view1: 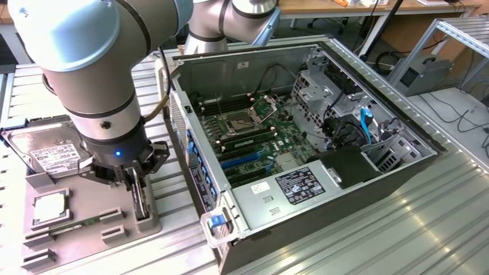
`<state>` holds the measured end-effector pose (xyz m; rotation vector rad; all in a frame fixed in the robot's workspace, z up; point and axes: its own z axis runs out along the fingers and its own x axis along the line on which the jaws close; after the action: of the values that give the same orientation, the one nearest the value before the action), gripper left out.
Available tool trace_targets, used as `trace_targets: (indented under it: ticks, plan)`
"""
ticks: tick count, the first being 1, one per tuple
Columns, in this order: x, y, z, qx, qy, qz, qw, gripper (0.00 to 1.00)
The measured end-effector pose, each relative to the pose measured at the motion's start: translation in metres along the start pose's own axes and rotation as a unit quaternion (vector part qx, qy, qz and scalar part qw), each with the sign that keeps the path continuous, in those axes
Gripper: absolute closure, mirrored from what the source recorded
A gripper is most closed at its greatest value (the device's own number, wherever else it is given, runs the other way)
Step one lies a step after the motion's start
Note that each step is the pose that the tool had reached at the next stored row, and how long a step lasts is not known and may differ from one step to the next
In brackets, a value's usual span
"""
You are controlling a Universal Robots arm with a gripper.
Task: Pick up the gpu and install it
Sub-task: 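Pick up the gpu and move the gpu toward the slot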
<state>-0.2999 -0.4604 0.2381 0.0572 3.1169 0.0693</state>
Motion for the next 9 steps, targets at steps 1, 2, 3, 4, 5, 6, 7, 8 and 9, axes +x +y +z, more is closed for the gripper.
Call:
trace_targets:
  ticks: [1,2,3,4,5,6,7,8,9]
  plan:
    - [0.0000,0.0000,0.0000,0.0000,0.0000,0.000,1.0000,0.73]
    - [0.0000,0.0000,0.0000,0.0000,0.0000,0.000,1.0000,0.73]
    - [0.0000,0.0000,0.0000,0.0000,0.0000,0.000,1.0000,0.73]
    - [0.0000,0.0000,0.0000,0.0000,0.0000,0.000,1.0000,0.73]
    - [0.0000,0.0000,0.0000,0.0000,0.0000,0.000,1.0000,0.73]
    - [0.0000,0.0000,0.0000,-0.0001,-0.0001,0.000,1.0000,0.73]
    - [0.0000,0.0000,-0.0002,-0.0001,-0.0001,0.000,1.0000,0.73]
    - [0.0000,0.0000,-0.0008,0.0001,0.0000,0.000,1.0000,0.73]
    - [-0.0001,0.0001,-0.0018,0.0001,0.0000,0.000,1.0000,0.73]
